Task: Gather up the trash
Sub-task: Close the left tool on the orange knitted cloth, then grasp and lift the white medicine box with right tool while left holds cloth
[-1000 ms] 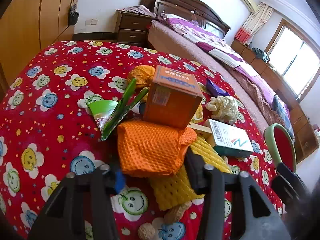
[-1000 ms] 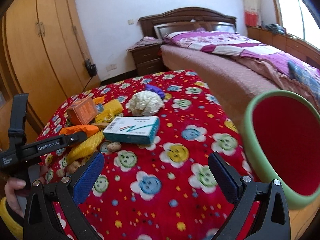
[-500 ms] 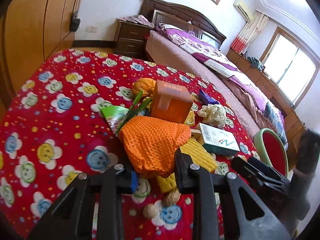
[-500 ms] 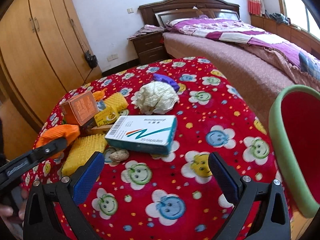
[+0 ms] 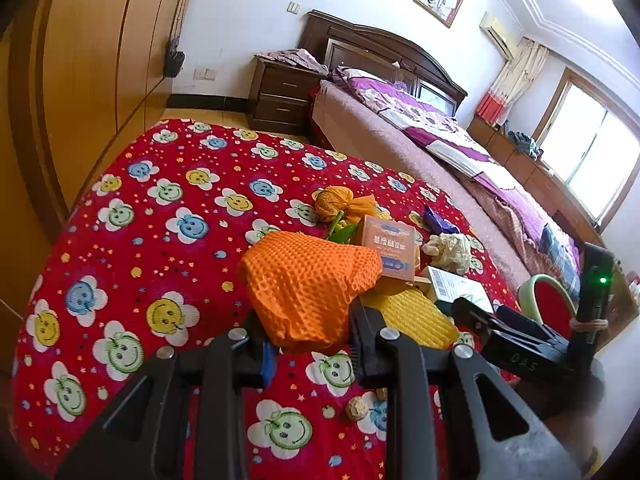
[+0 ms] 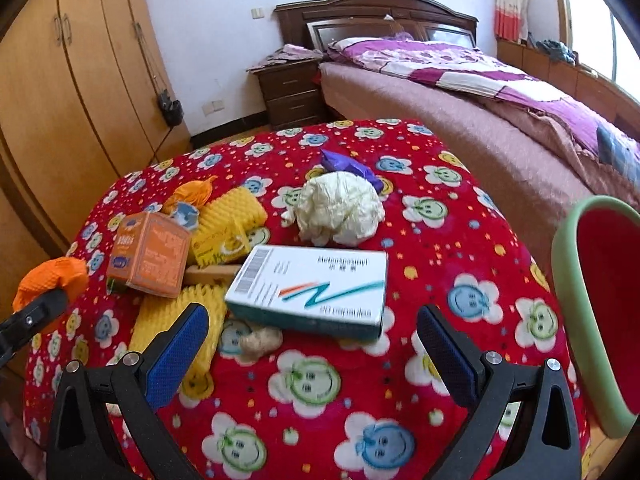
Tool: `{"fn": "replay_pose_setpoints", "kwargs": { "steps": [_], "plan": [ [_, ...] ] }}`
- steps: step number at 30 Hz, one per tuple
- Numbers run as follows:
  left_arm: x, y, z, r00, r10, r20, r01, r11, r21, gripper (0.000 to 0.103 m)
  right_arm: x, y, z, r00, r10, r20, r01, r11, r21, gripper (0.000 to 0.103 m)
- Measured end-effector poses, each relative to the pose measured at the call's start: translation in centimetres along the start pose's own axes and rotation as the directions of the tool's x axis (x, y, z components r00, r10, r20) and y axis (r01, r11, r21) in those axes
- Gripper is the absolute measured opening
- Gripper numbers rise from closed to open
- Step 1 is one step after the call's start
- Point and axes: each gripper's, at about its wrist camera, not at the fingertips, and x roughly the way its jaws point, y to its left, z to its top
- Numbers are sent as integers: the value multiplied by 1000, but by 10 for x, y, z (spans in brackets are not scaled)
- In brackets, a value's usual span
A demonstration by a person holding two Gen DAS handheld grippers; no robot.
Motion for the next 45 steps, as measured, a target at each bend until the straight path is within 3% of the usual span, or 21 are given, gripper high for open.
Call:
{"fn": "replay_pose_setpoints", "kwargs": {
  "steps": [7,16,19,22,26,28,31,36,40,42,43,45],
  "plan": [
    [10,-8,-5,998,-58,-15,58,998,19,28,19,-3,0,999,1,-50,-1,1000,7,103],
    [7,-7,-6,998,-62,-8,62,998,10,28,26,1,0,996,-55,-76,54,998,-12,100],
    [4,-5,-7,999,-51,-4,51,999,3,28,24,1,-1,993,-90,-70,89,996,-23,89],
    [2,-7,-8,999,-43,-5,43,999,0,28,20,-3,-2,991,-121,-61,119,992,-33,71],
    [-3,-13,-10,999,-34,-6,34,999,0,28,14,-14,-3,991,-124,-50,124,992,-12,48],
    [-6,-15,-12,999,-33,-4,33,999,-2,28,11,-19,-4,992,-118,-52,117,993,-7,42],
    [-8,-18,-13,1000,-23,-2,23,1000,2,28,5,-27,-6,995,-73,-65,74,997,15,41],
    [-9,-23,-15,1000,-8,-5,8,1000,1,28,-8,-25,-10,994,69,-85,-71,997,-11,41],
    [-9,-22,-14,1000,13,-2,-13,1000,-2,28,-18,-24,-5,991,111,-73,-114,992,-48,42],
    [-9,-21,-14,1000,20,-2,-20,1000,-9,28,-20,-29,2,994,98,-57,-101,994,-46,51],
    [-9,-21,-14,1000,22,-3,-22,1000,-13,28,-21,-32,5,994,91,-52,-93,995,-44,63],
    [-10,-21,-14,1000,25,-2,-25,1000,-15,28,-20,-37,10,992,109,-56,-111,993,-35,68]
  ]
}}
